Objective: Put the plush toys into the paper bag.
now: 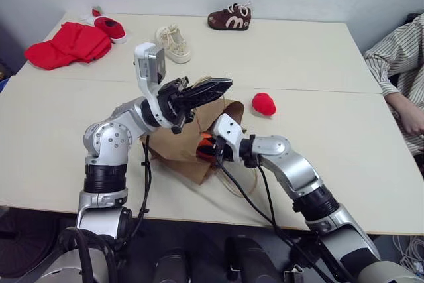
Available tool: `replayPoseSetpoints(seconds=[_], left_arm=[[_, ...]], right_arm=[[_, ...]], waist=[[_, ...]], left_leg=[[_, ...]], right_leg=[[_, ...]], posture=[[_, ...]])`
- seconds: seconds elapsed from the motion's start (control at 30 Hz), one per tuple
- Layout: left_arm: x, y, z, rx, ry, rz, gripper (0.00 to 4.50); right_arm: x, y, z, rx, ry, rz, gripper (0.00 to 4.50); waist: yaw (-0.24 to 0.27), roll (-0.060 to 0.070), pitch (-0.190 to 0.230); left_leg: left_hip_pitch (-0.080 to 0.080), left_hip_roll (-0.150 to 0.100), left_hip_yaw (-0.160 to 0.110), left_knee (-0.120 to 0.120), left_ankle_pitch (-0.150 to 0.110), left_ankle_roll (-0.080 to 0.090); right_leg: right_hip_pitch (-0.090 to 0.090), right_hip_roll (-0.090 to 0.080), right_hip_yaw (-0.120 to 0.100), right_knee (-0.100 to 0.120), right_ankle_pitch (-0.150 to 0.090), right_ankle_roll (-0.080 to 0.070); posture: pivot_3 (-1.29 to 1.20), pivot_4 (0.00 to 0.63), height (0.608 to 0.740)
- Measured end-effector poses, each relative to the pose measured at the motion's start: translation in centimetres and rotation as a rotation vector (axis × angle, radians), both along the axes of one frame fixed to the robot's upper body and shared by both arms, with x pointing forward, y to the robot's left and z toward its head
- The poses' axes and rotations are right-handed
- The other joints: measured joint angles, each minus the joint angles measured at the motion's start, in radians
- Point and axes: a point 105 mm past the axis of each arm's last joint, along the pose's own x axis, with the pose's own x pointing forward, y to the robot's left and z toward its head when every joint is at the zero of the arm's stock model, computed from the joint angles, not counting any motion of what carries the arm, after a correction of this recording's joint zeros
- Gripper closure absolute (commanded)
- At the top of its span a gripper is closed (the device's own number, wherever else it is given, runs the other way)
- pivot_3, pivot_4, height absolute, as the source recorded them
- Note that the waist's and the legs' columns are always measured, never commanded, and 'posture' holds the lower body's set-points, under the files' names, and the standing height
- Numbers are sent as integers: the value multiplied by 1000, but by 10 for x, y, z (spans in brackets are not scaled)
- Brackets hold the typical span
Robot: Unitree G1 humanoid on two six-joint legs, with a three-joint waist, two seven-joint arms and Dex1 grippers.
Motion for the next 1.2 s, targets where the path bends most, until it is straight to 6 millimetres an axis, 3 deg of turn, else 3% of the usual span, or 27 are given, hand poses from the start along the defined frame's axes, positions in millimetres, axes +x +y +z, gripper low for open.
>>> replayPoseSetpoints(seconds=[0.13,0.23,0.37,0.57,0.67,0.77,0.83,0.97,1.2], left_arm=[[2,1,2,-14,3,9,4500],[3,3,4,-23,2,20,4500],[5,6,3,-25,9,32,4500],[6,8,3,-23,11,42,4500],[4,8,4,-25,-3,49,4500],[4,10,6,-30,-13,66,4500],[5,12,7,-33,-15,77,4500],[6,13,7,-28,-15,89,4500],[7,13,7,-18,-17,96,4500]], right_arm=[[-3,-1,9,42,-36,40,1237],[-12,-18,28,108,-57,85,161],[-34,-57,47,229,-39,129,55],[-60,-125,44,281,23,-18,55],[-70,-170,24,262,12,-234,55],[-81,-228,-6,227,-4,-529,55],[-87,-253,-20,177,-37,-669,55],[-72,-261,-16,114,-130,-753,55],[24,-196,38,131,-156,-628,55]], waist=[[1,0,0],[5,0,0],[7,0,0],[8,0,0],[10,-1,0],[16,-1,0],[12,-1,0],[-10,0,1],[-16,2,2]], left_leg=[[0,0,0,1,0,0],[0,0,-1,1,0,1],[-1,0,-2,1,-1,1],[0,0,-2,1,-2,1],[0,-1,-2,1,-2,1],[1,-2,-2,2,-2,2],[2,-2,0,2,-1,2],[5,-1,2,2,0,0],[2,1,1,1,1,-2]], right_leg=[[0,0,0,1,0,0],[1,0,-1,0,0,0],[2,0,-2,-1,0,1],[2,0,-2,-1,0,1],[3,0,-1,-2,0,1],[4,0,0,-1,1,1],[4,0,2,0,1,2],[4,2,5,2,2,2],[1,4,4,2,2,0]], posture=[[0,150,740],[0,150,740],[0,150,740],[0,150,740],[0,150,740],[0,150,740],[0,150,740],[0,150,740],[0,150,740]])
